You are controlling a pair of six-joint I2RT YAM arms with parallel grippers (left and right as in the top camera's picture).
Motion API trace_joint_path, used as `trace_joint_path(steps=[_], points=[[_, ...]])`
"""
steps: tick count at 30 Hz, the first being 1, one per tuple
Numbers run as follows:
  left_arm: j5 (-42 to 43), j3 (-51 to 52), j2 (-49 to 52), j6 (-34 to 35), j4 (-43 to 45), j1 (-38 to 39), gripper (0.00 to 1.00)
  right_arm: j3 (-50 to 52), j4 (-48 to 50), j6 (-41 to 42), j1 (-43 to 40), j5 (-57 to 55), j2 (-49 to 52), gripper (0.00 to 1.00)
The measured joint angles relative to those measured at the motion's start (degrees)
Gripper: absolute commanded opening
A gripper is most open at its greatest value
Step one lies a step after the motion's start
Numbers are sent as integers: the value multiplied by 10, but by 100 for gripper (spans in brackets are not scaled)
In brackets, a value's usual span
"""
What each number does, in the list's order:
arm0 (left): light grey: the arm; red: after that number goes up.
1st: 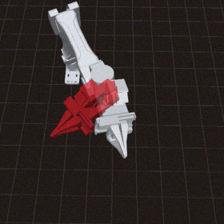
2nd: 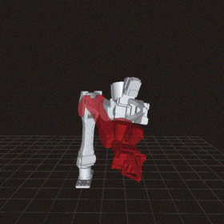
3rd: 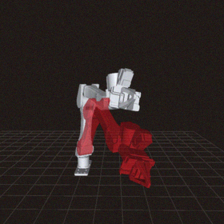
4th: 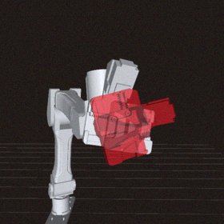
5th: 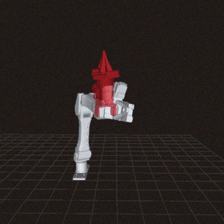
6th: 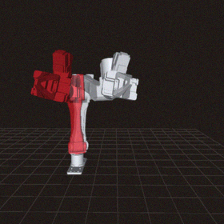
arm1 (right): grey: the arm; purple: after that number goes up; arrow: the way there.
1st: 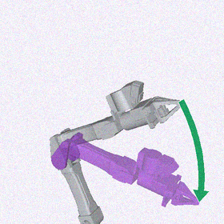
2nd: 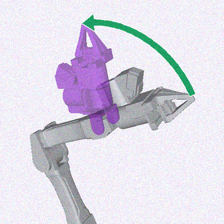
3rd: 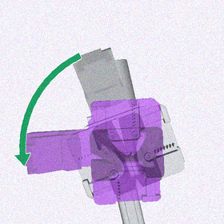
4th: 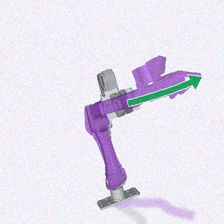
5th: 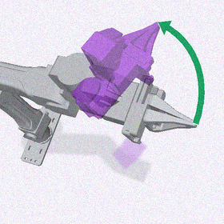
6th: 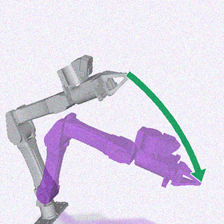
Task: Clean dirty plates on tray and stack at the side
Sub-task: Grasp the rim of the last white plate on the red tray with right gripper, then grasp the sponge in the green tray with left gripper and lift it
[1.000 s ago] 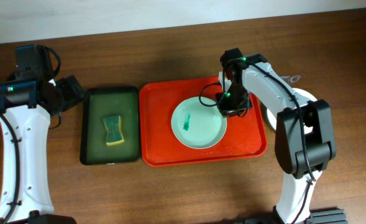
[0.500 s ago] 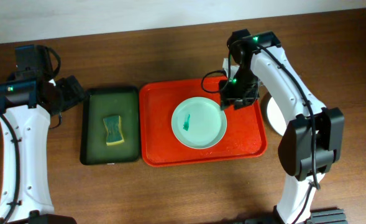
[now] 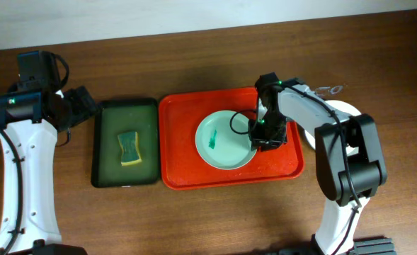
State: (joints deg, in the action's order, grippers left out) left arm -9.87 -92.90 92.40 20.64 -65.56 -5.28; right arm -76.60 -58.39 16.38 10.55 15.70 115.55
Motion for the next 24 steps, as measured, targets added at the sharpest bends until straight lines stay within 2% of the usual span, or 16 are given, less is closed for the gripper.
trace_joint_path(steps=[4, 6, 8, 9, 14, 19, 21, 22, 24], points=[[0, 0, 0, 0, 0, 0, 99, 3, 67, 5, 0, 24, -1, 5], [0, 0, 0, 0, 0, 0, 99, 3, 88, 14, 0, 27, -1, 22], [0, 0, 0, 0, 0, 0, 99, 3, 91, 26, 0, 26, -1, 33], [0, 0, 0, 0, 0, 0, 99, 3, 87, 36, 0, 27, -1, 35], [0, 0, 0, 0, 0, 0, 99, 3, 71, 49, 0, 31, -2, 33], [0, 0, 0, 0, 3, 0, 99, 3, 73, 49, 0, 30, -2, 12], [7, 0, 0, 0, 10, 0, 99, 3, 81, 48, 0, 30, -2, 7], [40, 0, 0, 0, -19, 0, 99, 3, 85, 47, 0, 30, -2, 5], [69, 3, 0, -2, -36, 1, 98, 3, 86, 46, 0, 30, -2, 4]])
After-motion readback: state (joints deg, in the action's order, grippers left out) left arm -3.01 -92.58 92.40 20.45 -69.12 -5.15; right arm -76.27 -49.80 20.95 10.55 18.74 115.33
